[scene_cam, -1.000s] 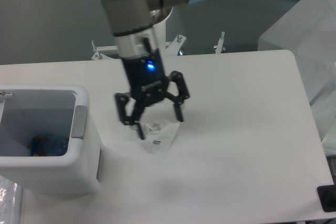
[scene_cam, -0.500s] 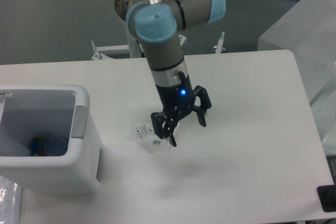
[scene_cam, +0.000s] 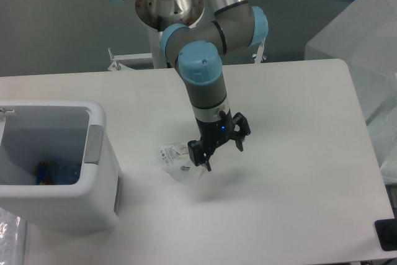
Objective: Place the trash in the trash can
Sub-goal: 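Lower the gripper onto the wrapper and pinch it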
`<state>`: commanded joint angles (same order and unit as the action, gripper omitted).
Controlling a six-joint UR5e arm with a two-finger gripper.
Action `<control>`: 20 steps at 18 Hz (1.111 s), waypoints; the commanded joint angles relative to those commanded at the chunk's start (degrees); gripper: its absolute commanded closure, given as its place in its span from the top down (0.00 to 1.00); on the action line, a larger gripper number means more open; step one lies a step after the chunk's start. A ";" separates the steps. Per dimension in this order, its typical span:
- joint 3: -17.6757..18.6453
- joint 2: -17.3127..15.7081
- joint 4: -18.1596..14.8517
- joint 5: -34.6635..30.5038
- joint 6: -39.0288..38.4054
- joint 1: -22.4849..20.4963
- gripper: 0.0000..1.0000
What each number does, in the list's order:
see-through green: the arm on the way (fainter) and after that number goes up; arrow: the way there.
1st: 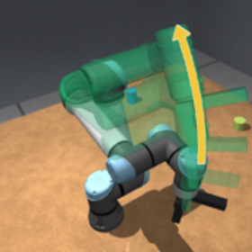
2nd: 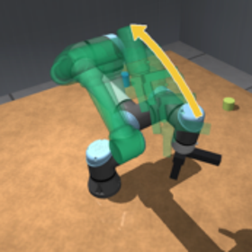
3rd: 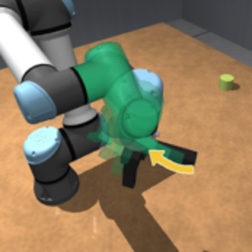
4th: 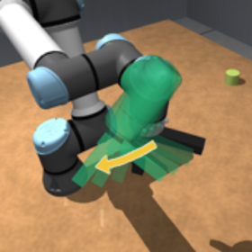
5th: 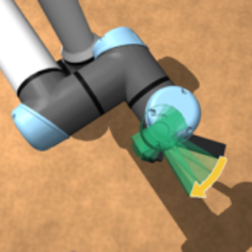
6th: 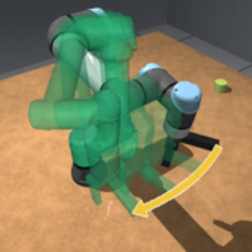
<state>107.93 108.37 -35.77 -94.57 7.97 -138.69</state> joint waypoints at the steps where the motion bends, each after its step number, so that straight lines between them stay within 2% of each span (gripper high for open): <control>1: 0.00 0.00 -0.09 -0.18 2.56 0.00 1.00; 5: 0.18 -0.79 -1.40 -0.88 8.71 -0.09 1.00; 12: 0.70 -1.76 -5.89 -1.14 30.76 0.09 1.00; 18: 5.62 -2.72 -6.06 -1.06 43.69 0.44 1.00; 20: 7.20 -2.99 -6.06 -1.06 45.90 0.79 1.00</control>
<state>115.13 105.38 -41.84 -95.63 53.87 -137.90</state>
